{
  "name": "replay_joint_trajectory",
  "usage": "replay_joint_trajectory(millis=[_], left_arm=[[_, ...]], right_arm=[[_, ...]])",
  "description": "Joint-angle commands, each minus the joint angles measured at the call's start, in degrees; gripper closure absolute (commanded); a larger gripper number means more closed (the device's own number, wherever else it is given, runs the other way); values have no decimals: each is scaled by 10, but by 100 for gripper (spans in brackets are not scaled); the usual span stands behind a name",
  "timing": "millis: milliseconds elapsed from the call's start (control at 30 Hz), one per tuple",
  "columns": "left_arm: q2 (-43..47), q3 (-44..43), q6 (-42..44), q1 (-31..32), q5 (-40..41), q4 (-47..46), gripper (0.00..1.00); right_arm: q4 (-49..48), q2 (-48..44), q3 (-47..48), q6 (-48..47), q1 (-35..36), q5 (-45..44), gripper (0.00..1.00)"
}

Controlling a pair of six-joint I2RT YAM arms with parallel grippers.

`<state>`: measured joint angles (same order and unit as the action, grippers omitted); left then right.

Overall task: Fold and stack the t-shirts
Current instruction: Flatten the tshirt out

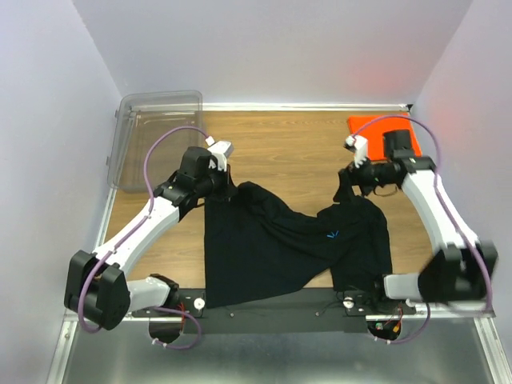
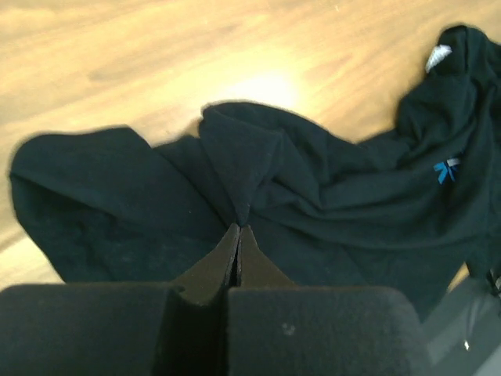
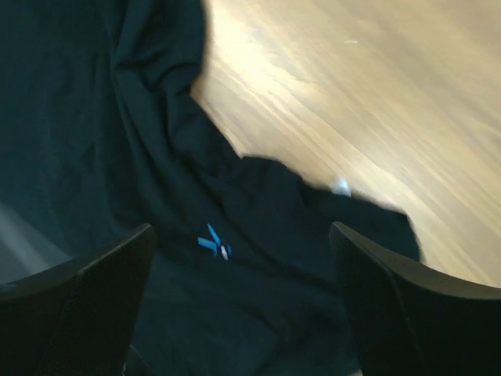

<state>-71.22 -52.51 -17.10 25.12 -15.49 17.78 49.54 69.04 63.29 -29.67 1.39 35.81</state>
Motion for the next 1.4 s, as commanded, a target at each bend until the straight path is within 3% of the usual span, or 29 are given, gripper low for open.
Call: replay_joint_trajectory(millis=[0,100,333,500,700,800,900,933,1367], left_arm=[[57,23,-9,-2,-50,12,100],[123,29,-20,-2,-42,53,100],[189,65,-36,-2,-51,77,100],[206,56,-37,-2,-47,92,100],[238,11,-36,-3,-43,132,100],[245,-7,-36,-2,-30,148,100],[248,-11,-33,-3,-12,154,100],[249,-10,-33,-3,-10,155,100],[235,-7,-42,-3,-5,138,100]], right_arm=[[-11,134,50,-53,19,80,5],[-32,216,60,-66,20,4,8],[-56,321,49,-79,64,-36,14],[-75,367,40,-50,119,-74,22],[-81,367,20,-38,125,-84,35],[-71,368,11,-34,133,-73,68],[-39,341,14,-39,133,-34,85],[-32,329,17,-39,132,-22,99],[31,114,221,23,132,-36,100]])
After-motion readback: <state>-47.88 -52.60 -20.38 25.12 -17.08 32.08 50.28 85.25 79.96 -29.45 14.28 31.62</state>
